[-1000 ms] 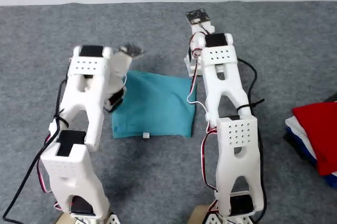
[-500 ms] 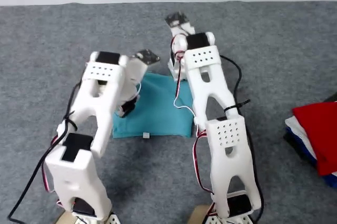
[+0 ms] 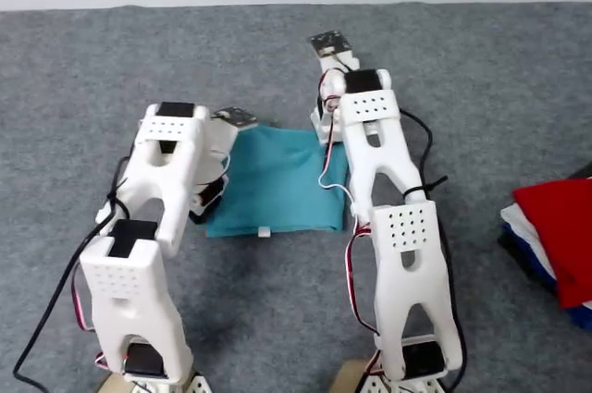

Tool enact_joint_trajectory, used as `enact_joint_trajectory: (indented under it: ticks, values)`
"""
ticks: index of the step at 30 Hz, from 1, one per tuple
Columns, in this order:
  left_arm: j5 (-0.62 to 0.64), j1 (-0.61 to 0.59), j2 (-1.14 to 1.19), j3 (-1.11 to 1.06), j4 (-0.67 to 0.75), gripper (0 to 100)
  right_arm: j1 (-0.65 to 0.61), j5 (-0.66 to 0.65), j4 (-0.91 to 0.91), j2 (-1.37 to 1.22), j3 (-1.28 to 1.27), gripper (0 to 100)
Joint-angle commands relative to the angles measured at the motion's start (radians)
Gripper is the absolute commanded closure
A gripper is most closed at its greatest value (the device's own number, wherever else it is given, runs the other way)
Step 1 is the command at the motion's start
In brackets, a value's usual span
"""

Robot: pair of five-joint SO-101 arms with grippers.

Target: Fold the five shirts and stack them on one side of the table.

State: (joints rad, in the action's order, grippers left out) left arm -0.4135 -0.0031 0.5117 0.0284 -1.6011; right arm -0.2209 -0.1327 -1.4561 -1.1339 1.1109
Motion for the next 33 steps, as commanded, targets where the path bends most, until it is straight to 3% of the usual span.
enact_joint_trajectory:
  ticks: [1, 8, 17, 20, 27, 33]
  values:
    - [-0.005, -0.014, -0.009, 0.005, -0.018, 100, 0.051, -0.011, 0.018, 0.005, 0.060, 99.0]
    - [-0.003, -0.009, -0.028, 0.133, -0.118, 100, 0.036, -0.011, -0.070, 0.028, 0.138, 99.0]
    - [0.021, 0.011, -0.226, 0.285, -0.146, 100, -0.007, -0.011, -0.323, 0.062, 0.499, 99.0]
    - [0.112, 0.011, -0.209, 0.283, -0.078, 100, -0.002, -0.011, -0.337, 0.067, 0.575, 99.0]
    - [0.195, 0.026, -0.117, 0.286, 0.103, 100, 0.039, -0.011, -0.337, 0.188, 0.511, 99.0]
    - [0.252, 0.086, -0.083, 0.354, 0.137, 100, 0.096, -0.006, -0.338, 0.283, 0.420, 99.0]
